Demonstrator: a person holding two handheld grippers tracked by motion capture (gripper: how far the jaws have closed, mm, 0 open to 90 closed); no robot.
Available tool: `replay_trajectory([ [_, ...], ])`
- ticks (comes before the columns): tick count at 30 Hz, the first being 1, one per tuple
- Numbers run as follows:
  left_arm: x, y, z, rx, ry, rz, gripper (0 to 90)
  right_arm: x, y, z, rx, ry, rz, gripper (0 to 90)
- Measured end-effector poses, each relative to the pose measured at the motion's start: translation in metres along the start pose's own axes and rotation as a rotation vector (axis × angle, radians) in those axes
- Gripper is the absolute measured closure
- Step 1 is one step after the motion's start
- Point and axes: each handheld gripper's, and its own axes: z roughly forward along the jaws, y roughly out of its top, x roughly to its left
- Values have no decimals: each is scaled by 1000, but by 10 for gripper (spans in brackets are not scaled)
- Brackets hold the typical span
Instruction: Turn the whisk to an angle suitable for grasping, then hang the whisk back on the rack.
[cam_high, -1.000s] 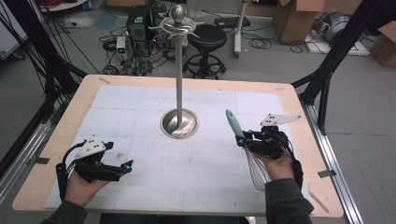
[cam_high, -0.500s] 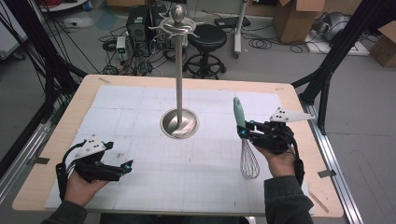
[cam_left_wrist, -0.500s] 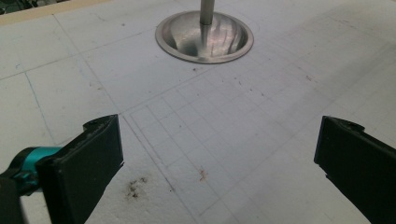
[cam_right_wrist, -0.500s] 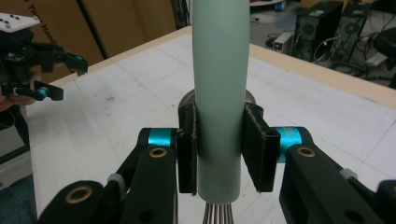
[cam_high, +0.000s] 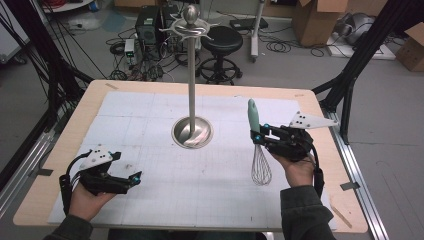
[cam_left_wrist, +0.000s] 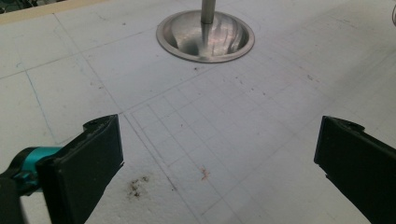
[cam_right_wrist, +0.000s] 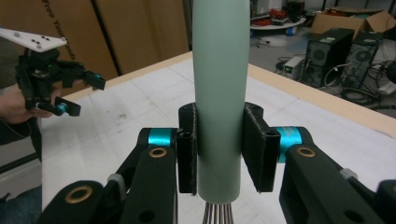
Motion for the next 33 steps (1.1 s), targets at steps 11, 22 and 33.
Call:
replay_trajectory([
  [11, 5, -3, 0, 0, -2, -11, 17, -4, 13, 8, -40, 55, -17, 692],
  [22, 7, -2, -1, -12, -3, -17, 17, -4, 27, 19, -57, 80, -29, 692],
  [33, 9, -2, 0, -12, -6, -16, 17, -4, 32, 23, -71, 101, -39, 692],
])
